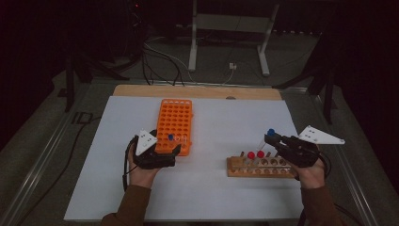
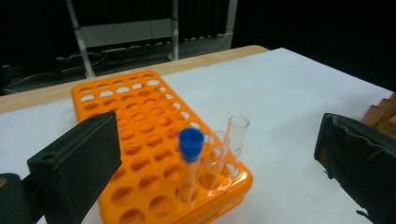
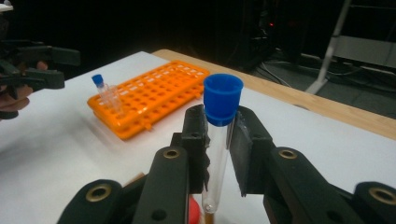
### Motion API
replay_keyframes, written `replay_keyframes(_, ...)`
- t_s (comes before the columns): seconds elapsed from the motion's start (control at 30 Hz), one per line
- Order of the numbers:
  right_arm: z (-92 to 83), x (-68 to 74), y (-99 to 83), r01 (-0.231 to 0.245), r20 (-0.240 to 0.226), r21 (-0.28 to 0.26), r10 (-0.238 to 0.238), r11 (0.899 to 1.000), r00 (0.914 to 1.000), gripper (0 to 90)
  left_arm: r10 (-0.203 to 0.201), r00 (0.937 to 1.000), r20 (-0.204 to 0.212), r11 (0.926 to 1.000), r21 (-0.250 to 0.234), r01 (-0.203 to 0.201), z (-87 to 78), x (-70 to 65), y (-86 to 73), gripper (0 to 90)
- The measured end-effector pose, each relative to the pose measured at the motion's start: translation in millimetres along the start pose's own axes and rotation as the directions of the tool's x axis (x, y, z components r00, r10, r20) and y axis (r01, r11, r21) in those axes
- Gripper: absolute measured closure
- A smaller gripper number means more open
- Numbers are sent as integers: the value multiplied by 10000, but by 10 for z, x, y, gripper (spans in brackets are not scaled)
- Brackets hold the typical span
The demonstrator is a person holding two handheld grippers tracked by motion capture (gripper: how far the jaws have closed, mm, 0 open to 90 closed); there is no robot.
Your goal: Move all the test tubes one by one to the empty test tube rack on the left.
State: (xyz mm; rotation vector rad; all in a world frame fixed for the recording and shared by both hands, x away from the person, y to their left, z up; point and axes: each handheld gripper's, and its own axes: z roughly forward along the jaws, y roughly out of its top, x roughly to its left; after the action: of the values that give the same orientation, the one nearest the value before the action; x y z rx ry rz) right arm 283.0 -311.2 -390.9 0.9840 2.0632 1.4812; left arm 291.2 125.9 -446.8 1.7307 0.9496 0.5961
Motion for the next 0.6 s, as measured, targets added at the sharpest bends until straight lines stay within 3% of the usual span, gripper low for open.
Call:
replay_keyframes(0.33,266,184,151,170,-490,-57,-172,9998,9986,764,268,9989,391,9994,193,-275,140,-187,97,12)
replay_keyframes(0.6,455,326,221,372,-757,253,-352,9990,9965,764,427,9954,863,9989,153,-442,251,-372,184,34)
